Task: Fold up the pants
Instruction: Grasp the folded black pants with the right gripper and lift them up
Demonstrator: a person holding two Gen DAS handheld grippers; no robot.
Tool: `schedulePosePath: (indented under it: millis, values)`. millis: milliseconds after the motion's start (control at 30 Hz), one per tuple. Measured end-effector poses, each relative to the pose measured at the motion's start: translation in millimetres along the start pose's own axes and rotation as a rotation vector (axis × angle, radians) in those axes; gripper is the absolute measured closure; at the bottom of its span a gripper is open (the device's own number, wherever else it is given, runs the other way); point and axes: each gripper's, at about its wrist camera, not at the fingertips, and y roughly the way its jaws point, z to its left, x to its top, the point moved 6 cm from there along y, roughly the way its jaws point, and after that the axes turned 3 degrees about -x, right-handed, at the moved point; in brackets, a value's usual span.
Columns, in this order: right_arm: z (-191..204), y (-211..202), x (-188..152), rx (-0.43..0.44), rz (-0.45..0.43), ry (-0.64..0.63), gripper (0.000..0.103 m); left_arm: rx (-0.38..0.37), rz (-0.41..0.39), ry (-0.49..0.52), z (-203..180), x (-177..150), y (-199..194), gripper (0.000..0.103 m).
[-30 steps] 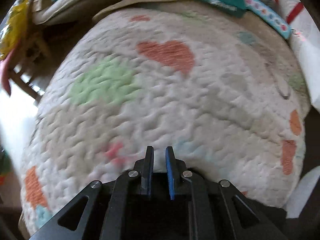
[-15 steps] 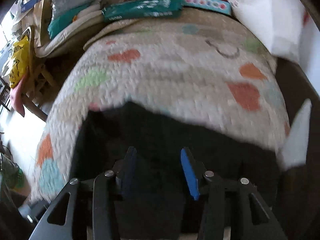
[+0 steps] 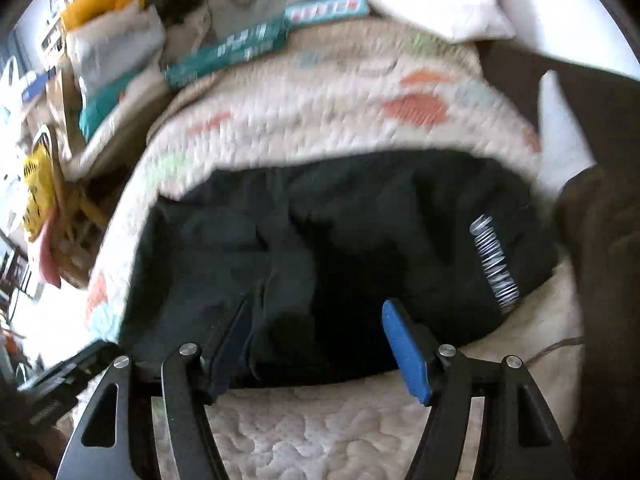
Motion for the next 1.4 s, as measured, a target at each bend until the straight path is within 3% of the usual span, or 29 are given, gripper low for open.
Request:
schedulePosePath:
  millis: [167,300,467,667,867,1033,1167,1200,1267,1300,1333,1367,1400]
  values:
    - [-44,-31,5,0.035,-0.077,0.216,0.03,-0.061,-0.024,0.027,-17,37,-17,0.056]
    - [-88,-32,3,0.024,-0.096,0.394,0.03,-0.112,-0.023,0.146,-61,73,-14,0.05]
    - [-121,-15,-10,0.011,-0.067,0.566,0.03,-0.192,0.084,0.305,-144,105,35,0.048]
    - [-129,17,-15,0.009,-0.013,0.633,0.03,-0.273,0.233,0.479,-242,106,118,0.047]
    - [-135,26,-11,0.028,-0.038,0.663,0.03,-0.384,0.414,0.539,-315,95,189,0.047]
    - [-132,33,-2,0.004,-0.064,0.638,0.026,-0.339,0.543,0.682,-349,75,229,0.045]
    - [-130,38,3,-0.015,-0.094,0.619,0.024,-0.283,0.588,0.762,-353,62,244,0.044]
    - [-131,38,4,-0.012,-0.098,0.619,0.024,-0.279,0.585,0.782,-354,61,244,0.047]
    - [-132,38,5,0.002,-0.095,0.624,0.032,-0.228,0.561,0.837,-355,60,244,0.07]
    - [-133,37,5,0.001,-0.089,0.622,0.04,-0.21,0.55,0.851,-354,60,244,0.08]
    - [-134,37,5,0.002,-0.082,0.621,0.058,-0.228,0.555,0.842,-354,61,240,0.088]
    - [-134,37,5,0.015,-0.076,0.626,0.067,-0.244,0.552,0.837,-353,62,236,0.089]
    - [-135,38,4,0.052,-0.065,0.648,0.069,-0.252,0.538,0.838,-352,64,230,0.09]
